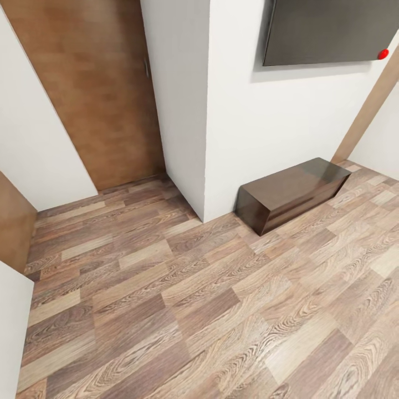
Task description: In the bedroom, move the book from the bed onto either nightstand, and place the two sandals side by side next to the bed.
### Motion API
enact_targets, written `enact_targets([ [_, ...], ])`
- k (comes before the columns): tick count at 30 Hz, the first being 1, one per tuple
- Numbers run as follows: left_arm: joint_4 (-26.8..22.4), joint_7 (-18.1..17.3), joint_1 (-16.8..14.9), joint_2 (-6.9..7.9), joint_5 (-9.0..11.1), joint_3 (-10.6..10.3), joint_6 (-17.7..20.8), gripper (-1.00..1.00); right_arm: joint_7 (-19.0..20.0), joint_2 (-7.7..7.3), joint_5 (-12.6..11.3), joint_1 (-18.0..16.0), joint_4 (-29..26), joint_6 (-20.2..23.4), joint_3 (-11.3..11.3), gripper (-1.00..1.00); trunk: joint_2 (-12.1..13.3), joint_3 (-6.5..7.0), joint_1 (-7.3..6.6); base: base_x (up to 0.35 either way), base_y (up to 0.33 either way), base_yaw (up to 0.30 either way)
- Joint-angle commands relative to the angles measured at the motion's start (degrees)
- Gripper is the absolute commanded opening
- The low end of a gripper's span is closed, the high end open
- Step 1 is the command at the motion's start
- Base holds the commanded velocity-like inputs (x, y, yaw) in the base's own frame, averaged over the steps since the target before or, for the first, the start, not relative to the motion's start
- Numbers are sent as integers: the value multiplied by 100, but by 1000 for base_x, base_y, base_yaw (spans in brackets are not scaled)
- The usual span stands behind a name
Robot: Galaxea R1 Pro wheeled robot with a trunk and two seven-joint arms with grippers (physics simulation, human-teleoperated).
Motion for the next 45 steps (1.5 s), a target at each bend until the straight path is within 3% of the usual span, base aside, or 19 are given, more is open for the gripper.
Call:
enact_targets([
  [1,-3,21,-1,2,55,-49,-14,100,-16,1,-5,1,-14,53,48,100,-2,-4,0,0,0,-50],
  [20,-3,21,-1,2,55,-49,-12,100,-16,6,-1,1,-24,54,70,100,-2,-4,0,0,0,-69],
  [45,-3,21,-1,2,55,-49,-12,100,-16,6,-5,1,-34,37,48,100,-2,-4,0,0,0,-153],
])
